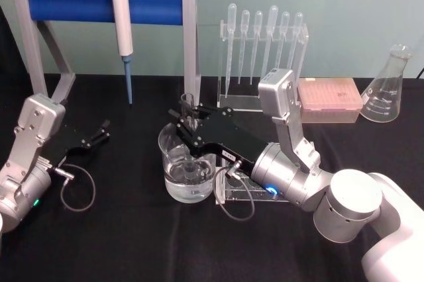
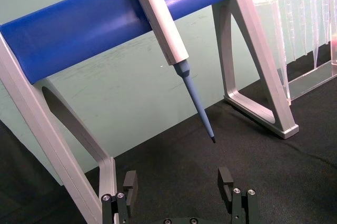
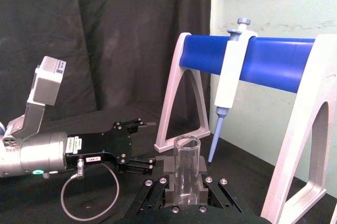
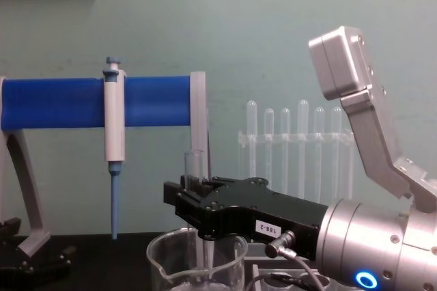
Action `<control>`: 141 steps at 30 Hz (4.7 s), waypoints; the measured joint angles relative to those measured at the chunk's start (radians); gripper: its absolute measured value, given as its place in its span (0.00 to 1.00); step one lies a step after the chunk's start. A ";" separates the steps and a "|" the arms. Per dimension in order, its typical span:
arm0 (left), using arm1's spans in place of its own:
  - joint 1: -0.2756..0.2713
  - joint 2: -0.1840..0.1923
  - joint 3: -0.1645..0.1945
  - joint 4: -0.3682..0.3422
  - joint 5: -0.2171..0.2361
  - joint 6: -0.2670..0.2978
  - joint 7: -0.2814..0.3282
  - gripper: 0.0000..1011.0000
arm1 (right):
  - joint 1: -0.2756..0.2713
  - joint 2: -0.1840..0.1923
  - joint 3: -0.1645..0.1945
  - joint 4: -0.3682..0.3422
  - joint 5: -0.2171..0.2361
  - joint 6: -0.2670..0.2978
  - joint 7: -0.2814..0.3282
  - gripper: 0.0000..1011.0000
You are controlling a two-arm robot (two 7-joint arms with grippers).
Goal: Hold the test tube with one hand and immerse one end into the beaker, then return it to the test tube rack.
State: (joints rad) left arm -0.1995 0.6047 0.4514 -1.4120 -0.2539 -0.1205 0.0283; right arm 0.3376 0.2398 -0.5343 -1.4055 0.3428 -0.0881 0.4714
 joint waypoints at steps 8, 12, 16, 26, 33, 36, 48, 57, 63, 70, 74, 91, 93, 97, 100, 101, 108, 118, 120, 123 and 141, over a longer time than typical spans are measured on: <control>0.000 0.000 0.000 0.000 0.000 0.000 0.000 0.99 | 0.000 0.000 0.000 0.000 0.000 0.000 0.000 0.22; 0.000 0.000 0.000 0.000 0.000 0.000 0.000 0.99 | 0.000 0.000 0.000 0.000 0.000 0.000 0.000 0.22; 0.000 0.000 0.000 0.000 0.000 0.000 0.000 0.99 | 0.000 0.000 0.000 0.000 0.000 0.000 0.000 0.22; 0.000 0.000 0.000 0.000 0.000 0.000 0.000 0.99 | 0.000 0.000 0.000 0.000 0.000 0.000 0.000 0.22; 0.000 0.000 0.000 0.000 0.000 0.000 0.000 0.99 | 0.000 0.000 0.000 0.000 0.000 0.000 0.000 0.22; 0.000 0.000 0.000 0.000 0.000 0.000 0.000 0.99 | 0.000 0.000 0.000 0.000 0.000 0.000 0.000 0.22; 0.000 0.000 0.000 0.000 0.000 0.000 0.000 0.99 | 0.000 0.000 0.000 0.000 0.000 0.000 0.000 0.22; 0.000 0.000 0.000 0.000 0.000 0.000 0.000 0.99 | 0.000 0.000 0.000 0.000 0.000 0.000 0.000 0.22; 0.000 0.000 0.000 0.000 0.000 0.000 0.000 0.99 | 0.000 0.000 0.000 0.000 0.000 0.000 0.000 0.22; 0.000 0.000 0.000 0.000 0.000 0.000 0.000 0.99 | 0.000 0.000 0.000 0.000 0.000 0.000 0.000 0.22; 0.000 0.000 0.000 0.000 0.000 0.000 0.000 0.99 | 0.000 0.000 0.000 0.000 0.000 0.000 0.000 0.22; 0.000 0.000 0.000 0.000 0.000 0.000 0.000 0.99 | 0.000 0.000 0.000 0.000 0.000 0.000 0.000 0.22; 0.000 0.000 0.000 0.000 0.000 0.000 0.000 0.99 | 0.000 0.000 0.000 0.000 0.000 0.000 0.000 0.22; 0.000 0.000 0.000 0.000 0.000 0.000 0.000 0.99 | 0.000 0.000 0.000 0.000 0.000 0.000 0.000 0.22; 0.000 0.000 0.000 0.000 0.000 0.000 0.000 0.99 | 0.000 0.000 0.000 0.000 0.000 0.000 0.000 0.22; 0.000 0.000 0.000 0.000 0.000 0.000 0.000 0.99 | 0.000 0.000 0.000 0.000 0.000 0.000 0.000 0.22; 0.000 0.000 0.000 0.000 0.000 0.000 0.000 0.99 | 0.000 0.000 0.000 0.000 0.000 0.000 0.000 0.22; 0.000 0.000 0.000 0.000 0.000 0.000 0.000 0.99 | 0.000 0.000 0.000 0.000 0.000 0.000 0.000 0.22; 0.000 0.000 0.000 0.000 0.000 0.000 0.000 0.99 | 0.000 0.000 0.000 0.000 0.000 0.000 0.000 0.22; 0.000 0.000 0.000 0.000 0.000 0.000 0.000 0.99 | 0.000 0.000 0.000 0.000 0.000 0.000 0.000 0.22; 0.000 0.000 0.000 0.000 0.000 0.000 0.000 0.99 | 0.000 0.000 0.000 0.000 0.000 0.000 0.000 0.22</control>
State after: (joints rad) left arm -0.1995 0.6047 0.4514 -1.4120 -0.2538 -0.1205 0.0283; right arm 0.3377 0.2398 -0.5343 -1.4055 0.3428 -0.0881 0.4714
